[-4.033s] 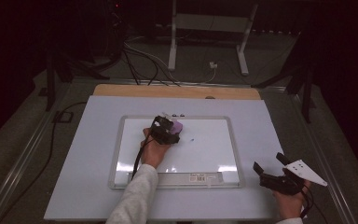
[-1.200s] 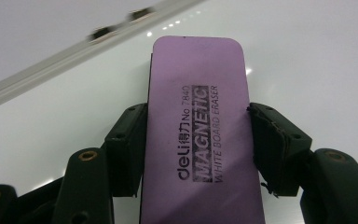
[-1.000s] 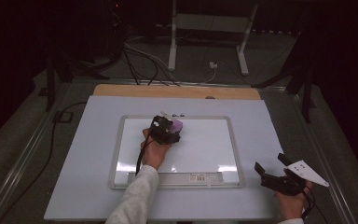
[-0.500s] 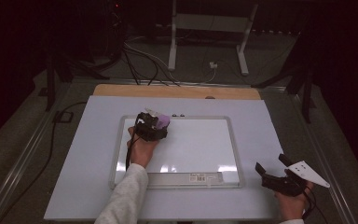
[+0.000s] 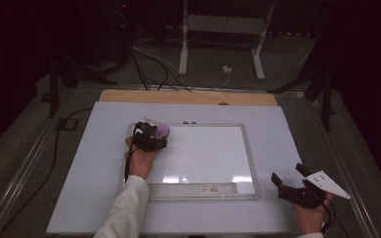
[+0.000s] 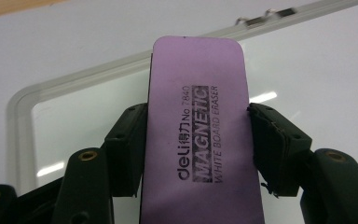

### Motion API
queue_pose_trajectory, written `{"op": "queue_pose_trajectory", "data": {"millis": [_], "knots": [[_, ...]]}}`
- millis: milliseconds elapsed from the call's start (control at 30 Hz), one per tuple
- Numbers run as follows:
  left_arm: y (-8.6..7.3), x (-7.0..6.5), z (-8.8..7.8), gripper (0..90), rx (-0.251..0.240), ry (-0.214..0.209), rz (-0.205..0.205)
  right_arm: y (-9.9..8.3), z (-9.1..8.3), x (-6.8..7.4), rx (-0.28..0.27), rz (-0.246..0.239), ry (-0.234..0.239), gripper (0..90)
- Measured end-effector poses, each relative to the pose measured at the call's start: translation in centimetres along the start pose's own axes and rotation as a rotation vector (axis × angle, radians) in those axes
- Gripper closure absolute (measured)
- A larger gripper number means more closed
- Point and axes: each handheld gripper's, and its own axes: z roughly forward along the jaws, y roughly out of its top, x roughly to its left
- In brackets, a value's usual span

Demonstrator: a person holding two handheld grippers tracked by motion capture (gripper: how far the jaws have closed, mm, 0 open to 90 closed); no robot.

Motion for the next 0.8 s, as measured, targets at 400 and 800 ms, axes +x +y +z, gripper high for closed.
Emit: {"op": "queue_pose_trajectory", "data": {"millis": [400, 800], "knots": [[-1.1, 2.4, -0.3, 41.8, 0.020, 0.047, -0.048, 0.0, 0.0, 0.1, 0.000, -0.002, 0.002, 0.4], [-2.4, 3.3, -0.2, 41.7, 0.025, 0.072, -0.076, 0.0, 0.1, 0.1, 0.004, -0.003, 0.004, 0.4]]}}
